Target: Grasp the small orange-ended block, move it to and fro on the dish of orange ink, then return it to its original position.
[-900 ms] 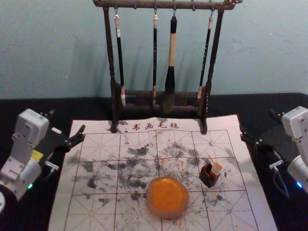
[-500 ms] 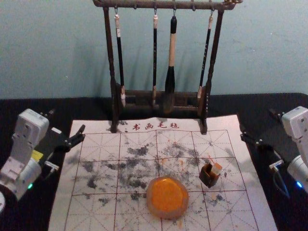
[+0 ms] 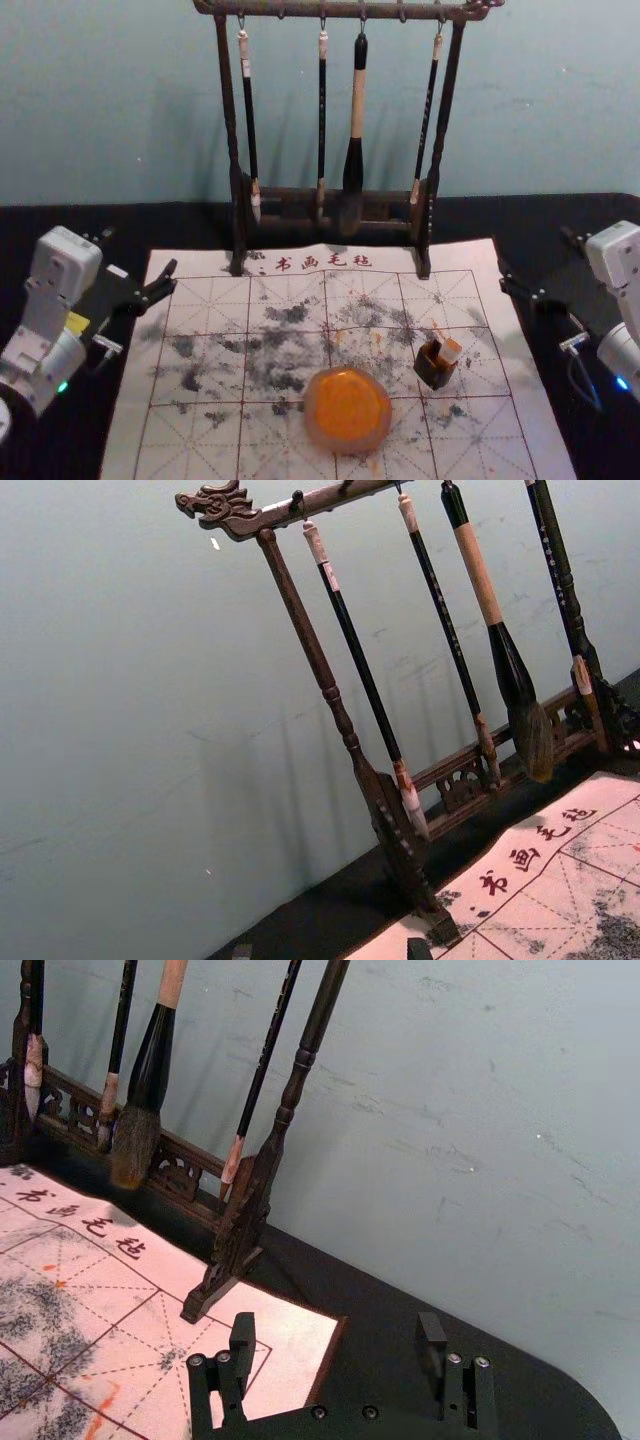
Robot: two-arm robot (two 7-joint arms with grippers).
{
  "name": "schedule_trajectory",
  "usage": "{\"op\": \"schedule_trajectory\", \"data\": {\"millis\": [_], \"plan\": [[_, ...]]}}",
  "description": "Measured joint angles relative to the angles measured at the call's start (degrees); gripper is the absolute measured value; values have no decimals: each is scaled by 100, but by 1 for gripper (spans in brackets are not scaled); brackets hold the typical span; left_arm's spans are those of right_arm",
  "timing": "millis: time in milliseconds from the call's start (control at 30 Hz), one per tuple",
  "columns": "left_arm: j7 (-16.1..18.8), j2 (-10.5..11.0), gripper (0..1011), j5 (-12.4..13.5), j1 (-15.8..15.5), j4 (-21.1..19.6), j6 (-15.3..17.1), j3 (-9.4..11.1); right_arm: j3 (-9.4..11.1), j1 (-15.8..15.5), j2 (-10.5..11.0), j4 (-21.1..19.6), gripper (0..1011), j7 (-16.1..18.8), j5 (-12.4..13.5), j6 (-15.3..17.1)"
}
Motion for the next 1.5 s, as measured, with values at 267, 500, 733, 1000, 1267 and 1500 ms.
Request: {"op": "schedule_trajectory", "data": {"millis": [267,500,733,1000,1267,1500], "plan": [[0,0,1001,0,0,0,0,0,0,0,0,0,1002,0,0,0],[0,0,1001,0,0,0,0,0,0,0,0,0,1000,0,0,0],[0,0,1001,0,0,0,0,0,0,0,0,0,1002,0,0,0],[0,0,1001,0,0,0,0,0,0,0,0,0,1000,0,0,0],[0,0,1001,0,0,0,0,0,0,0,0,0,1000,0,0,1],[0,0,1001,0,0,0,0,0,0,0,0,0,1000,0,0,0]]}}
